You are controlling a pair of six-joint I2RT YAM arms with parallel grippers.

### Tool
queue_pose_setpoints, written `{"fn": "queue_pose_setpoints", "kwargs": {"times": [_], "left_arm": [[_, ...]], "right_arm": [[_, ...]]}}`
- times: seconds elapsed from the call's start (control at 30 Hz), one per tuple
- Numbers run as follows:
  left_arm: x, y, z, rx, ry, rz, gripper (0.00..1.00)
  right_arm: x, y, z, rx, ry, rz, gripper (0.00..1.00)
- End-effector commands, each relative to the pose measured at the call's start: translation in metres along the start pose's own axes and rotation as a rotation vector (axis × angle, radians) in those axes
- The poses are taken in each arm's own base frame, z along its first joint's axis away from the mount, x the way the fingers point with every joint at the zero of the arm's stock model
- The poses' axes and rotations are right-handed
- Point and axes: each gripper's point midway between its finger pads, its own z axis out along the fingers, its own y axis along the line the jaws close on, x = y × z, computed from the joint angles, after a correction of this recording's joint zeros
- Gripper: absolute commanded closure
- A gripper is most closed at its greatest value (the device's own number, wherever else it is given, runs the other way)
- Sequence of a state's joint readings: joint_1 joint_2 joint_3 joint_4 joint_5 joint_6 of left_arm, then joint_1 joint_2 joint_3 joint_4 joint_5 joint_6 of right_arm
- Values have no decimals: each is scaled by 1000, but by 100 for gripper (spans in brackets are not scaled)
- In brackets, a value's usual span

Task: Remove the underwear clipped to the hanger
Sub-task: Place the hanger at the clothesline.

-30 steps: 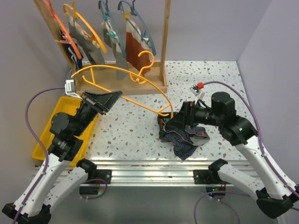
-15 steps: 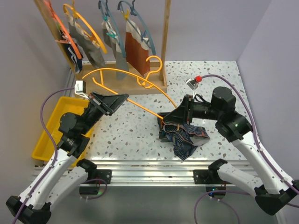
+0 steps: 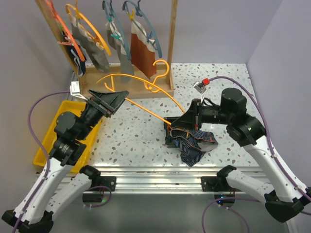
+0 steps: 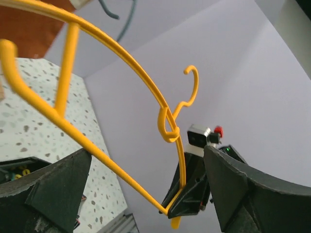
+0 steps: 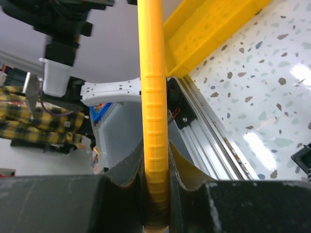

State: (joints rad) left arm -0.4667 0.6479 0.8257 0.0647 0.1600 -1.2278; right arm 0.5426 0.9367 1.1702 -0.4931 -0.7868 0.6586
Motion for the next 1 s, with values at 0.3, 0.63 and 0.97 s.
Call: {"fn": "queue_pose_setpoints", "kwargs": {"times": [0.3,0.63,0.97], "left_arm": [[-36,95,-70,-712,-116,175,0],[-45,86,-64,-661,-145,232,0],[-41,85,-53,-623,-118,265,0]], "right_arm": [[25,-94,-57,632,123,-87,100],[-24,-131,-121,1082,-82,-193,100],[-133,-100,-78,961,-281,-360,100]]}}
